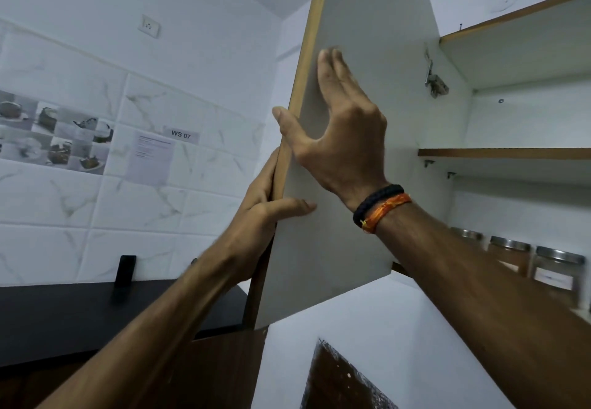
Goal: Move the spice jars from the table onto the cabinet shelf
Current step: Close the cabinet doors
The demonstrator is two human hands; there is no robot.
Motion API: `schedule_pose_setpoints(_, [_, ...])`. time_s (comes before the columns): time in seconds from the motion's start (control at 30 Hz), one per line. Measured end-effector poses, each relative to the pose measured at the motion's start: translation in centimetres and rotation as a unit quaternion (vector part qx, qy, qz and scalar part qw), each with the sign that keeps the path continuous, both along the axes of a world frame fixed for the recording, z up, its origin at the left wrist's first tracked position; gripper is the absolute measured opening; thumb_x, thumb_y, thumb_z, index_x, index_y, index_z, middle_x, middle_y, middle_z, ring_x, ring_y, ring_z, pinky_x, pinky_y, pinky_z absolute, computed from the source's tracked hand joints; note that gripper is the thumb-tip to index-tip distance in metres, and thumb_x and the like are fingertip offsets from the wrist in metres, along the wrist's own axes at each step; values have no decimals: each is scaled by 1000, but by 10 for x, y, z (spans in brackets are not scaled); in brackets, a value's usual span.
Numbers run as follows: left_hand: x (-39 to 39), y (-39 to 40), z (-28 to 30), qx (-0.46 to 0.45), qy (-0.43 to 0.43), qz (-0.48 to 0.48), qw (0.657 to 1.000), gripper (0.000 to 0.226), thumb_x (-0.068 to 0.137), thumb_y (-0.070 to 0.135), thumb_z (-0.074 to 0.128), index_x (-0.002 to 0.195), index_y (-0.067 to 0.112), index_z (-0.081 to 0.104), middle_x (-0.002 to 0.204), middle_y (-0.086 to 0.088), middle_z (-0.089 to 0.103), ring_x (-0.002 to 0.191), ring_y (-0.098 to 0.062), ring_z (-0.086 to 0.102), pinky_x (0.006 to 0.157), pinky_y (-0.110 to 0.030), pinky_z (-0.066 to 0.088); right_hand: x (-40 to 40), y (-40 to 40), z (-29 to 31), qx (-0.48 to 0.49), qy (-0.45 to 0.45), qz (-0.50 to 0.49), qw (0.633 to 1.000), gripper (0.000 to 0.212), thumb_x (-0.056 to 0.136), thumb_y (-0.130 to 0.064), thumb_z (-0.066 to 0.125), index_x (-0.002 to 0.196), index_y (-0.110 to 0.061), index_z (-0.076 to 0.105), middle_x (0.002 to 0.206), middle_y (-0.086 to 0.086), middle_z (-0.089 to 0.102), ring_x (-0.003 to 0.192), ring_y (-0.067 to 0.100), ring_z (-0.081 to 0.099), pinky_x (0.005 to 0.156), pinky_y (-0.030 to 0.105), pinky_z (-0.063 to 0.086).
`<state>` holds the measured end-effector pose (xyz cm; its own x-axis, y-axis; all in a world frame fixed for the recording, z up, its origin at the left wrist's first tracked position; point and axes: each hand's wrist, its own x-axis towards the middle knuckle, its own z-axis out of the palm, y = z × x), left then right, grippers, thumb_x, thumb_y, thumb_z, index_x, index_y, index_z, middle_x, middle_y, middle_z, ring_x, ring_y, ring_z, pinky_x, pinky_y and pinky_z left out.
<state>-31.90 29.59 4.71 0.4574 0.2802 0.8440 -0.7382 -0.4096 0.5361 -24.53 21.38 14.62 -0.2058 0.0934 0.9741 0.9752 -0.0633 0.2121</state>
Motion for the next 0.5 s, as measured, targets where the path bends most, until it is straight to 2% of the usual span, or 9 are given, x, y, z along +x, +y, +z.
schedule_pose_setpoints(0.2, [14,-45,2,40,-6,-55,998,88,75,-1,60,148,42,37,137,-10,57,118,-31,63,82,-37,58,4,-40,-4,56,26,31,998,82,84,-40,72,147,3,41,151,17,45,141,20,45,114,27,40])
schedule_pose_setpoints(0.27, [23,-62,3,54,-8,-58,997,91,74,2,63,150,41,32,144,-11,50,126,-34,56,92,-48,56,9,-58,-4,69,29,33,997,81,83,-35,72,146,4,41,148,16,49,135,18,52,109,27,45])
schedule_pose_setpoints(0.33, [33,-79,3,63,2,-65,996,93,73,6,66,152,37,28,152,-15,42,135,-39,47,105,-59,47,15,-77,-2,68,35,37,996,81,83,-34,72,147,3,40,145,12,54,125,11,59,103,26,50])
schedule_pose_setpoints(0.37, [38,-87,3,69,6,-69,995,95,73,7,67,154,33,25,155,-14,38,139,-36,44,109,-56,45,19,-87,-2,65,36,38,996,81,83,-33,72,147,4,40,141,8,57,118,8,62,99,25,52])
schedule_pose_setpoints(0.43, [48,-105,5,103,-3,-56,993,104,73,5,67,158,27,12,159,3,32,144,-12,38,111,-31,45,26,-109,-1,59,40,51,996,79,83,-30,70,147,4,40,128,-1,64,107,8,66,95,27,55])
schedule_pose_setpoints(0.47, [55,-114,7,119,-12,-50,991,108,73,6,68,159,25,6,159,12,28,144,-1,33,111,-23,42,30,-120,-1,53,45,59,996,77,83,-28,68,147,4,40,122,1,67,104,12,69,93,29,56])
schedule_pose_setpoints(0.5, [61,-123,8,128,-19,-43,991,111,73,9,70,160,23,3,162,14,23,146,1,28,115,-26,38,34,-130,-1,47,48,63,996,73,84,-26,66,146,4,43,115,7,71,99,15,70,90,30,57])
